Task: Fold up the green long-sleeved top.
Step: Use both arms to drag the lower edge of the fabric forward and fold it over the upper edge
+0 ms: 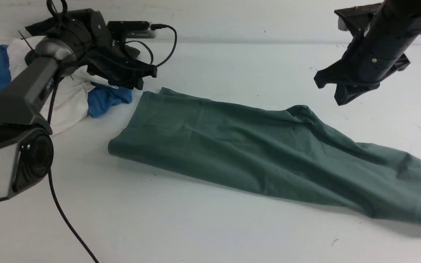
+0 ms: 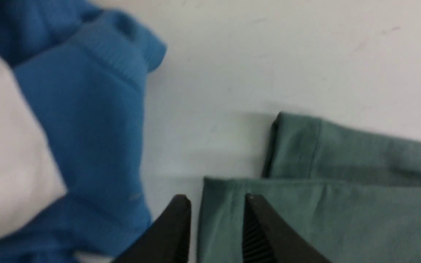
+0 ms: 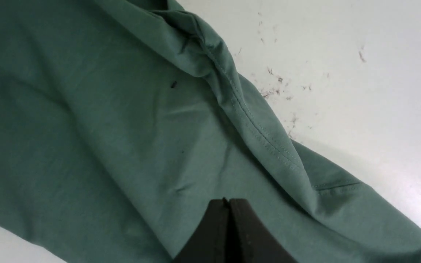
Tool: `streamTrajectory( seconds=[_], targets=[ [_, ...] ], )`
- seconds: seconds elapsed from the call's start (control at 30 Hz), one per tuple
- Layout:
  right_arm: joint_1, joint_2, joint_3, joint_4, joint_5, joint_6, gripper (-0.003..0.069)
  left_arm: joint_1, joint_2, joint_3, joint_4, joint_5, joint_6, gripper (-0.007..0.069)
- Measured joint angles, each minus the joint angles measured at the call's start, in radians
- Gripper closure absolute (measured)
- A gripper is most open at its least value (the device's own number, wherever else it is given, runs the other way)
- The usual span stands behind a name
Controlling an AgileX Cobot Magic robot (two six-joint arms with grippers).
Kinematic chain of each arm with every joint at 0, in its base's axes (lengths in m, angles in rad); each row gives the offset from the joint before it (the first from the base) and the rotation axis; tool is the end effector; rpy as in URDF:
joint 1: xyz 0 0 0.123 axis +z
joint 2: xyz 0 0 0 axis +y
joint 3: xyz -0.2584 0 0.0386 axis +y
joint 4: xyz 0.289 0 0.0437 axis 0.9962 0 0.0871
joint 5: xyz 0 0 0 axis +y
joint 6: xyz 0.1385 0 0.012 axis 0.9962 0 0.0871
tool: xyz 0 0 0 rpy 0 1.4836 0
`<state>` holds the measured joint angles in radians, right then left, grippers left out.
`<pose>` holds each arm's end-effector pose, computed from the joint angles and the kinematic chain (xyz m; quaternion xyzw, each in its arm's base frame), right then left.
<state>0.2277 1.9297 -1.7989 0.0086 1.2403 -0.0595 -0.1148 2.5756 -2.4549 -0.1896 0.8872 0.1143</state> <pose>0.4463 0.1046 0.2236 -0.1408 0.9796 0.0162 0.1421 0.6087 -0.0906 0.1288 0.0748 0.9410 -0.0887 0.3179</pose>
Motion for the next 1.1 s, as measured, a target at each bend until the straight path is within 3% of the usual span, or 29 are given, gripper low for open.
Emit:
streamTrajectory(
  seconds=[0.23, 0.63, 0.8, 0.9, 0.97, 1.1],
  targets=[
    [0.0, 0.0, 0.0, -0.001, 0.0, 0.001, 0.0668, -0.03, 0.066, 0.001, 0.03, -0.083, 0.001, 0.0187],
    [0.0, 0.0, 0.0, 0.0, 0.0, 0.001, 0.0666, -0.029, 0.07, 0.001, 0.088, -0.074, -0.014, 0.0158],
    [0.0, 0.012, 0.0, 0.039, 0.0, -0.036, 0.0659, -0.033, 0.075, 0.001, 0.044, -0.067, 0.007, 0.0295],
    [0.0, 0.052, 0.0, 0.044, -0.036, -0.098, 0.0629, -0.048, 0.075, -0.003, 0.041, -0.063, 0.045, 0.0491],
    [0.0, 0.076, 0.0, 0.04, -0.068, -0.119, 0.0591, -0.055, 0.075, -0.009, 0.045, -0.05, 0.058, 0.0581],
    [0.0, 0.119, 0.0, 0.016, -0.141, -0.134, 0.0468, -0.058, 0.059, -0.022, 0.058, 0.008, 0.062, 0.0606]
  ],
)
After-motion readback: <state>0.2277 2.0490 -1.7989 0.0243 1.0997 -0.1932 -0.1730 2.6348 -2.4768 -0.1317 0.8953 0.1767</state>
